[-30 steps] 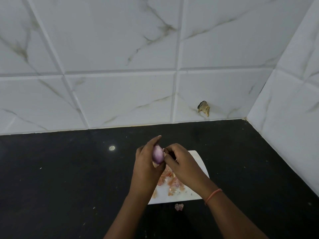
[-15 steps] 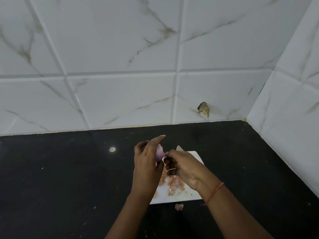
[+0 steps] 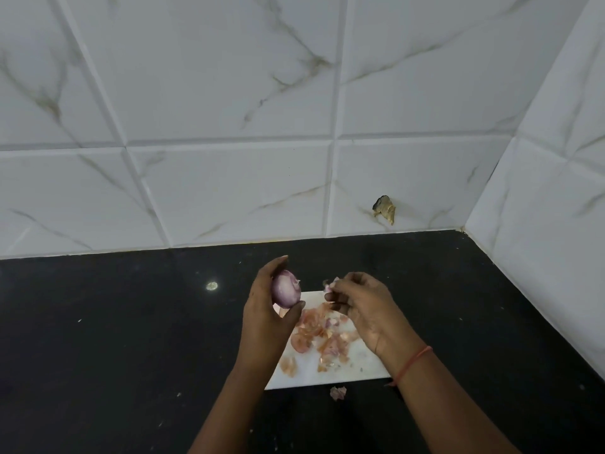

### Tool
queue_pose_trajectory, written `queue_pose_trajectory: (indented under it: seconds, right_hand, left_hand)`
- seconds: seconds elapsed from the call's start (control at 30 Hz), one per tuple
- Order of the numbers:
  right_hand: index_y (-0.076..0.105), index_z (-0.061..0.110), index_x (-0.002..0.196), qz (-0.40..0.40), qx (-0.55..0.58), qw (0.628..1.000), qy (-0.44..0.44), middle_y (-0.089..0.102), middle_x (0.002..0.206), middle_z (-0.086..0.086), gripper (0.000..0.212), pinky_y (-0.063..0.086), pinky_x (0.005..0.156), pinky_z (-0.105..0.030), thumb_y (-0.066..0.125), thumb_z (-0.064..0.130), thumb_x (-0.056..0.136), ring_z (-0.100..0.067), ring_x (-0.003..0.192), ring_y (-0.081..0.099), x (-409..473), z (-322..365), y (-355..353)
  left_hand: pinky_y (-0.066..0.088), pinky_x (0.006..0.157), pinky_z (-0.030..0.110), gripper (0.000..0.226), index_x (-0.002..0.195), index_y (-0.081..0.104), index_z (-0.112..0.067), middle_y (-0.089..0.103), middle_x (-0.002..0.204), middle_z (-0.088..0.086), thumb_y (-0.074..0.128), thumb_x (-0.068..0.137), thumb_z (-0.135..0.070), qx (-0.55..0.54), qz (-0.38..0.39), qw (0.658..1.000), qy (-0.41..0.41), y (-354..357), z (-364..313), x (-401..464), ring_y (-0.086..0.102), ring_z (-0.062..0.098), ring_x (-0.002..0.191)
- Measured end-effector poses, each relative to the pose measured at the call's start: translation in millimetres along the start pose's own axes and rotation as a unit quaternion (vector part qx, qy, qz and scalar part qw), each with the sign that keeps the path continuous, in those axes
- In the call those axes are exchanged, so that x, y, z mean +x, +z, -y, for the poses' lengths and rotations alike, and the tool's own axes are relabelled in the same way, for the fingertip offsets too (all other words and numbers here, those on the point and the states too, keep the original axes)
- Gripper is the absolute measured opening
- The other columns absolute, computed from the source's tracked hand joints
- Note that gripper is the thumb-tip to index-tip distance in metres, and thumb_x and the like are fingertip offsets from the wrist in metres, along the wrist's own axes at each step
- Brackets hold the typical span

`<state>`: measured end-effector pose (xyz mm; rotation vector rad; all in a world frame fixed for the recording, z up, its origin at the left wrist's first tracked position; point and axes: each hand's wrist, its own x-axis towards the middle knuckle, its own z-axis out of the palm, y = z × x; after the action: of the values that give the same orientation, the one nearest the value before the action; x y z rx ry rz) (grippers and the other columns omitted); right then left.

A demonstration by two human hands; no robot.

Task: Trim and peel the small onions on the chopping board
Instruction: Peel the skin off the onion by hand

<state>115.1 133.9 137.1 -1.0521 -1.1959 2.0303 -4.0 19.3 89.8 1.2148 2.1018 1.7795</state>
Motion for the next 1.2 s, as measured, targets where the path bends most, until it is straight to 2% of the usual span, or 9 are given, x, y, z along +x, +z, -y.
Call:
queue_pose_trajectory:
  seconds: [0.13,0.27,0.37,0.57,0.67,0.87,1.0,1.1,1.2]
  right_hand:
    - [0.074,0.002,0.088,-0.029,-0.107,0.990,-0.090,0.074,0.092,-0.012,0.028,0.059,0.070,-0.031,0.049,-0.010,0.090,-0.025,0.085,0.072,-1.1,-6.0,-0.1]
    - [0.074,0.021,0.103,0.017,-0.221,0.965,-0.141,0.073,0.103,0.008,0.025,0.056,0.081,-0.024,0.055,0.008,0.096,-0.007,0.101,0.067,-2.7,-10.1,4.2]
    - [0.074,0.027,0.104,0.056,-0.281,0.935,-0.208,0.072,0.101,0.015,0.017,0.053,0.086,-0.021,0.069,0.022,0.089,-0.001,0.099,0.064,-6.0,-14.3,8.2]
    - [0.073,0.022,0.089,0.023,-0.353,0.882,-0.310,0.069,0.091,0.013,0.009,0.044,0.074,-0.008,0.074,0.016,0.084,0.000,0.091,0.063,-3.2,-19.1,12.8]
    - [0.068,0.024,0.087,0.028,-0.405,0.846,-0.346,0.064,0.090,0.015,0.010,0.046,0.075,-0.011,0.071,0.015,0.085,-0.003,0.091,0.060,-1.2,-17.2,12.1]
    - [0.057,0.020,0.091,0.047,-0.507,0.793,-0.335,0.049,0.099,0.010,0.008,0.046,0.080,-0.023,0.057,0.012,0.093,-0.009,0.100,0.048,2.1,-14.1,12.1]
    - [0.055,0.019,0.095,0.028,-0.530,0.794,-0.296,0.043,0.099,0.012,0.009,0.043,0.084,-0.023,0.049,0.013,0.097,-0.010,0.102,0.044,1.8,-12.5,15.7]
    - [0.057,0.018,0.098,0.008,-0.560,0.778,-0.284,0.046,0.099,0.010,0.011,0.043,0.085,-0.026,0.047,0.013,0.096,-0.012,0.103,0.043,3.4,-14.7,16.3]
    - [0.058,0.014,0.105,-0.016,-0.554,0.796,-0.244,0.047,0.101,0.008,0.015,0.038,0.081,-0.022,0.044,0.014,0.098,-0.011,0.104,0.042,3.6,-18.3,18.0]
  left_hand:
    - [0.057,0.089,0.023,0.080,0.132,0.049,-0.029,0.051,0.132,-0.013,0.085,0.070,0.006,-0.069,-0.004,0.997,-0.017,-0.9,-2.2,-0.1,0.057,0.010,0.121]
    - [0.059,0.081,0.027,0.079,0.132,0.051,-0.024,0.059,0.125,-0.006,0.082,0.069,0.012,-0.155,0.027,0.985,-0.064,-2.7,-1.1,2.6,0.061,0.014,0.117]
    - [0.059,0.080,0.026,0.077,0.131,0.052,-0.022,0.062,0.122,-0.009,0.081,0.070,0.014,-0.164,0.036,0.984,-0.062,-2.7,-0.1,2.8,0.063,0.013,0.116]
    - [0.059,0.083,0.028,0.077,0.132,0.053,-0.019,0.062,0.127,-0.002,0.083,0.068,0.012,-0.153,0.044,0.986,-0.047,-2.9,-1.0,3.3,0.062,0.016,0.119]
    - [0.060,0.084,0.033,0.076,0.131,0.054,-0.021,0.061,0.129,-0.001,0.083,0.069,0.012,-0.148,0.051,0.987,-0.042,-4.0,-2.3,3.5,0.062,0.018,0.119]
    - [0.060,0.085,0.033,0.077,0.132,0.054,-0.021,0.064,0.126,-0.003,0.086,0.068,0.008,-0.158,0.075,0.983,-0.054,-6.2,-5.9,4.2,0.063,0.018,0.118]
    - [0.058,0.086,0.027,0.068,0.125,0.059,-0.021,0.068,0.120,-0.004,0.087,0.069,0.005,-0.175,0.073,0.979,-0.077,-6.4,-9.0,1.0,0.065,0.016,0.114]
    - [0.059,0.080,0.025,0.057,0.117,0.064,-0.022,0.069,0.116,-0.006,0.088,0.070,0.000,-0.128,0.066,0.988,-0.055,-3.9,-13.8,-2.8,0.066,0.016,0.109]
    - [0.057,0.080,0.020,0.058,0.116,0.064,-0.025,0.068,0.114,-0.012,0.088,0.069,-0.002,-0.072,0.037,0.997,-0.015,0.9,-17.8,-5.0,0.066,0.010,0.106]
